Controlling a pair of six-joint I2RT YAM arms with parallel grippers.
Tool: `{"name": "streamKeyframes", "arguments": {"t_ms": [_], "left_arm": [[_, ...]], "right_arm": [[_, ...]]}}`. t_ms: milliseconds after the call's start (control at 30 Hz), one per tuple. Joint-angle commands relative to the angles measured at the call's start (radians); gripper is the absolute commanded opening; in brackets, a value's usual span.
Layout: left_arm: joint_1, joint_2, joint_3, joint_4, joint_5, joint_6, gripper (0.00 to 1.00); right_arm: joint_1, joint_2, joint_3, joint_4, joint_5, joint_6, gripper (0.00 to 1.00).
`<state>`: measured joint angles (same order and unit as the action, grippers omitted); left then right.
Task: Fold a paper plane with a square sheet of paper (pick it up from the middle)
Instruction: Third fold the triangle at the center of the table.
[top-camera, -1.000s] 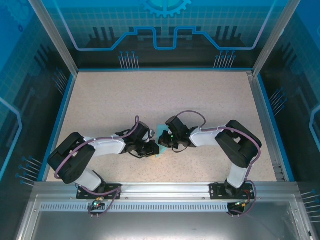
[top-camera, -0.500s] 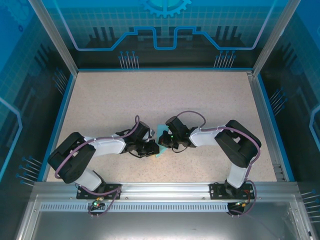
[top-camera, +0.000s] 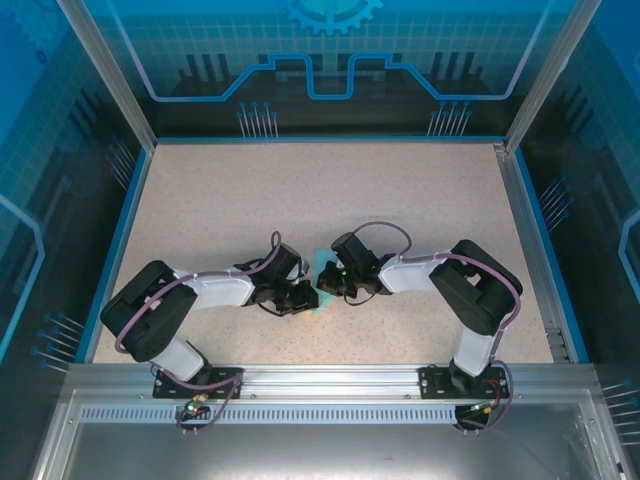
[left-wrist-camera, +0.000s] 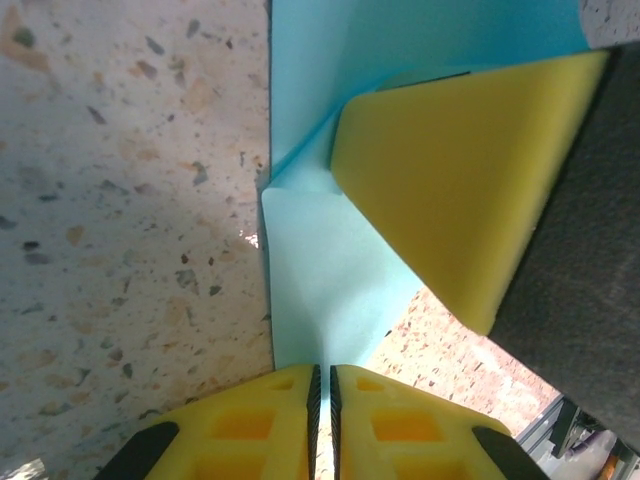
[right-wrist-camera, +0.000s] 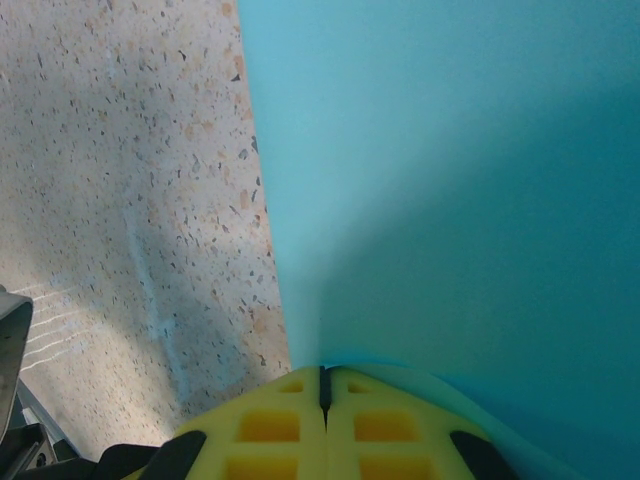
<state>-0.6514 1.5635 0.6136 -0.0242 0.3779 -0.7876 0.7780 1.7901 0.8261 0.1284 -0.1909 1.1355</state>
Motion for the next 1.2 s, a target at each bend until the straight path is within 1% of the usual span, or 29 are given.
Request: {"name": "streamKeyframes", "arguments": {"t_ms": [0,467,533,633,700,800,867,933,1067,1167], "left_arm": [[-0.007,0.016,0.018,-0.033,-0.029,0.002,0.14],[-0.007,0.032,0.021,-0.063,-0.051,0.007,0.11],[-0.007,0.034,0.02,-0.07,-0.053,0.008,0.11],[-0.008,0.037,0.02,-0.081,-0.057,0.008,0.1],[-0.007,0.037,0.021,-0.092,-0.061,0.008,0.1],[-0.008,0.037,0.021,-0.102,-0.067,0.008,0.1],[-0.007,0.037,0.023,-0.104,-0.07,0.008,0.09],[-0.008,0.039,0.026,-0.106,-0.071,0.008,0.09],[-0.007,0.04,0.028,-0.108,-0.072,0.008,0.09],[-0.007,0.038,0.031,-0.115,-0.074,0.01,0.09]], "right_arm": [[-0.016,0.001,-0.002,-0.014,0.028,-0.01,0.0],[-0.018,-0.014,0.004,-0.029,0.028,-0.015,0.0],[-0.018,-0.028,0.004,-0.037,0.024,-0.021,0.04],[-0.023,-0.082,-0.004,-0.061,0.03,-0.036,0.13],[-0.025,-0.137,-0.017,-0.09,0.058,-0.054,0.2],[-0.024,-0.205,-0.046,-0.136,0.099,-0.081,0.25],[-0.02,-0.231,-0.067,-0.144,0.102,-0.086,0.25],[-0.011,-0.236,-0.083,-0.143,0.094,-0.085,0.22],[0.018,-0.216,-0.095,-0.135,0.078,-0.083,0.13],[0.028,-0.192,-0.1,-0.116,0.065,-0.072,0.09]]}}
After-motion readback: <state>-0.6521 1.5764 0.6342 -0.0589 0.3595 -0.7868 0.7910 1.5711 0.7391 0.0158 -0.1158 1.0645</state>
